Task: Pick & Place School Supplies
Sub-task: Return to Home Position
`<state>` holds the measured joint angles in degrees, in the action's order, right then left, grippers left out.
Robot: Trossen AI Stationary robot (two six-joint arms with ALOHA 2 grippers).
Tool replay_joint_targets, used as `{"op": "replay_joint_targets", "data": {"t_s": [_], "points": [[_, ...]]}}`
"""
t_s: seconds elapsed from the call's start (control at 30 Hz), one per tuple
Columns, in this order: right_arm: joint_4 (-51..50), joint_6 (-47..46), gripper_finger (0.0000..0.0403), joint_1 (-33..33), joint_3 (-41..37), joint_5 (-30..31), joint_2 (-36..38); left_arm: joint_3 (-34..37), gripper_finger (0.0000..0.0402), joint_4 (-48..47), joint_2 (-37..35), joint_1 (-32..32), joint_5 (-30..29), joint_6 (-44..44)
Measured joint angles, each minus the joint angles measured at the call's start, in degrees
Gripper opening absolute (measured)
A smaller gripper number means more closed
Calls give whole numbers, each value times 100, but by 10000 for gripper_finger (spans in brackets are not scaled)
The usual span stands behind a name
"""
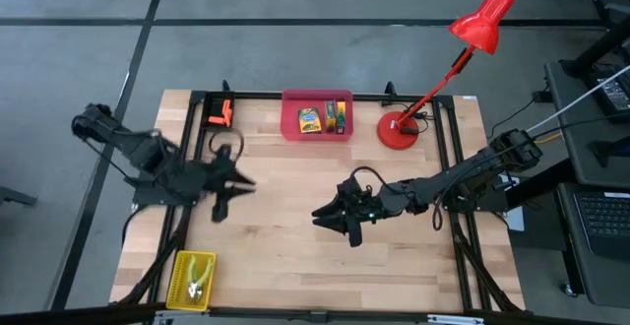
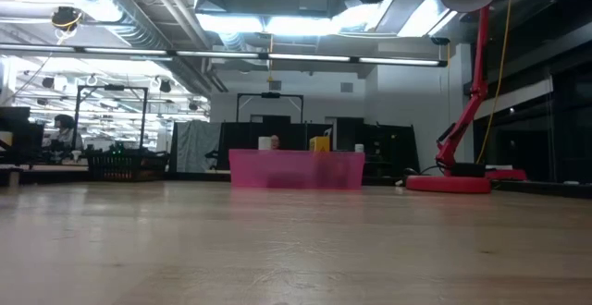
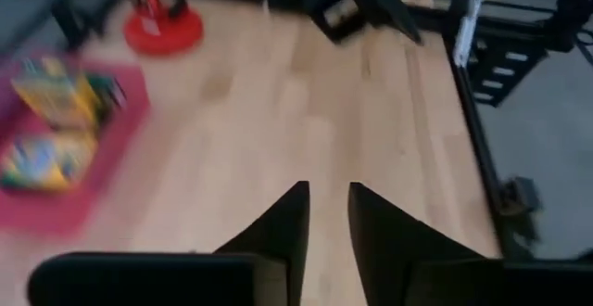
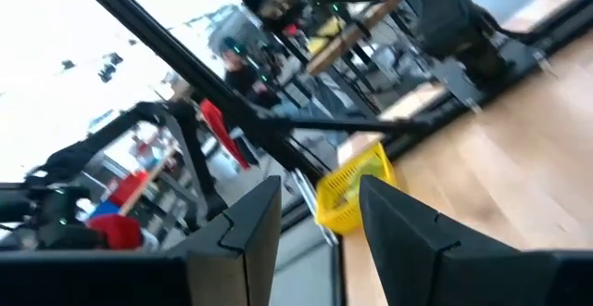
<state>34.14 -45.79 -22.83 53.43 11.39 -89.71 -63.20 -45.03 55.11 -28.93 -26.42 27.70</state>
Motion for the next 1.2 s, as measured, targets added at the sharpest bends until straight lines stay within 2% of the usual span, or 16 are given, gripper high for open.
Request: {"op": "replay_joint_targets", "data": {"t_s": [0.13, 0.23, 0.37, 0.43, 0.6, 0.83, 1.03, 1.2], "points": [[364, 52, 153, -1, 0, 74, 29, 0, 55, 503, -39, 1022, 789, -1430], [433, 125, 153, -4, 0, 201, 118, 95, 43, 889, -51, 1713, 1504, -2178], [444, 260, 153, -53, 0, 428, 273, 995, 28, 2337, -394, 2494, 2738, -2537], [447, 305, 153, -105, 0, 559, 364, 1616, 22, 2923, -656, 2782, 3123, -2531], [457, 474, 153, -312, 0, 978, 635, 3038, 14, 3956, -1417, 3213, 3369, -2342], [456, 759, 153, -642, 1, 1868, 927, 4717, 4, 5373, -2402, 3285, 3358, -1943], [470, 1055, 153, -777, 2, 1974, 1141, 5234, 4, 5381, -3000, 3281, 3435, -1989], [597, 1643, 153, -880, 2, 2162, 1427, 5541, 3, 5168, -3678, 3281, 3456, -2088]]}}
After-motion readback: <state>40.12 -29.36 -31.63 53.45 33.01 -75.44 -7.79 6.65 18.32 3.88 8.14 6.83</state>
